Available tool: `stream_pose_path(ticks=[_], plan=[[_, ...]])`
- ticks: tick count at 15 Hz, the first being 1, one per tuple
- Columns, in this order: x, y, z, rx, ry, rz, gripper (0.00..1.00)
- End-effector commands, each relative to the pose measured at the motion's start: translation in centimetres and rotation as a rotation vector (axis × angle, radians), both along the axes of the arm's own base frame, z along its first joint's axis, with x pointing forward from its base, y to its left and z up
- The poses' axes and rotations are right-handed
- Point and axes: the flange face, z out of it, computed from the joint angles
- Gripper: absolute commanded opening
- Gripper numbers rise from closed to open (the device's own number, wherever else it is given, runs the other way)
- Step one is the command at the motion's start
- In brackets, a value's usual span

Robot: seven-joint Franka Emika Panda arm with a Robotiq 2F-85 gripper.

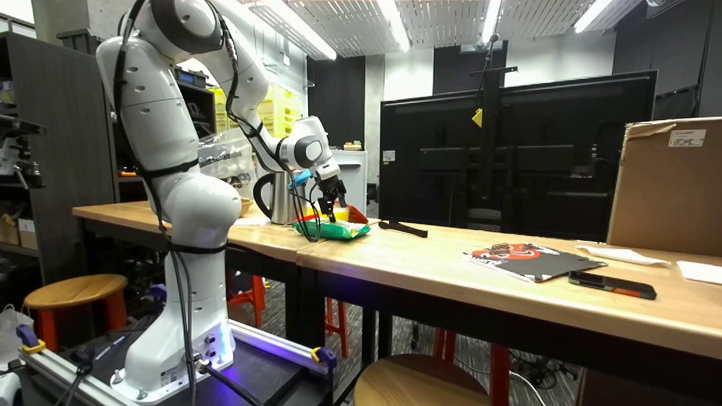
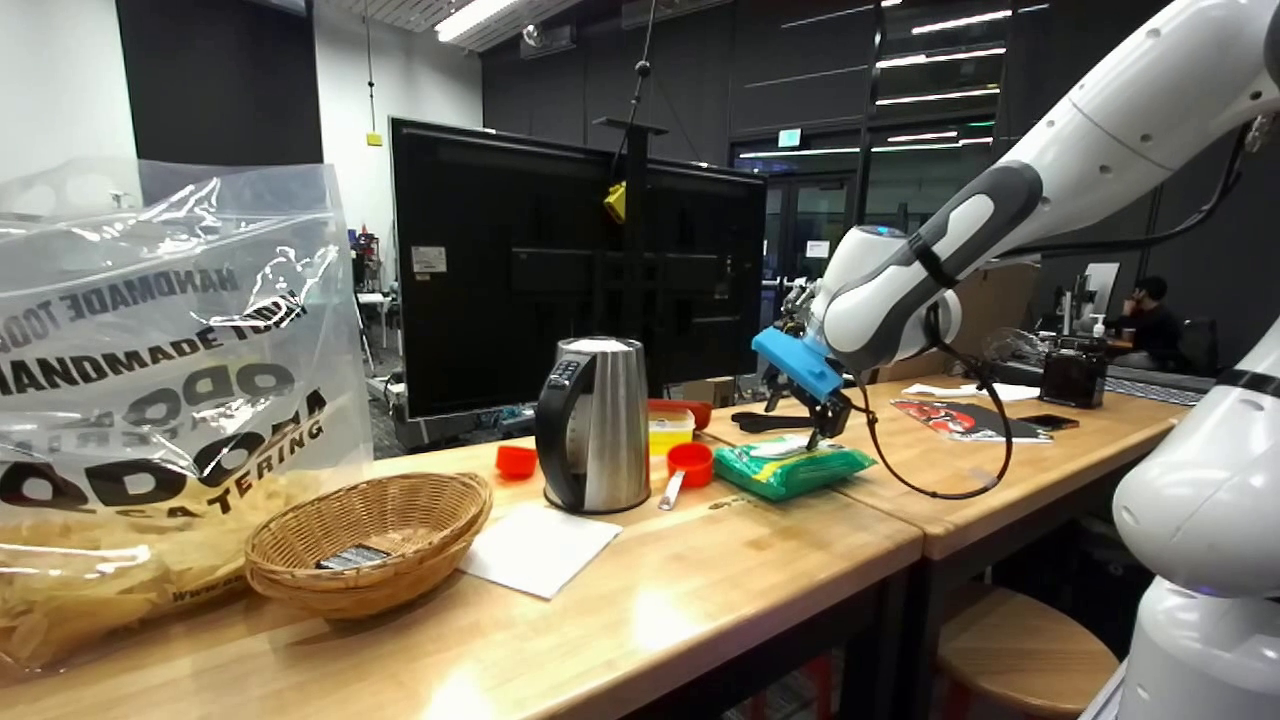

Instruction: Open the disinfecting wipes pack

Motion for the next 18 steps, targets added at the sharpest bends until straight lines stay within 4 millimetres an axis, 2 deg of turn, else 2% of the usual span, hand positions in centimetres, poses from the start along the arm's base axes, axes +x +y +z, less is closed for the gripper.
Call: stream_pose_path(ticks=[1,10,18], plan=[[0.7,-0.5,0.5,0.002,-0.021,0.001,1.0],[2.8,-1.0,4.3,-0.039,-0.082,0.023,1.0],[7.8,-1.3,6.4,-0.054,-0.125,0.092,1.0]])
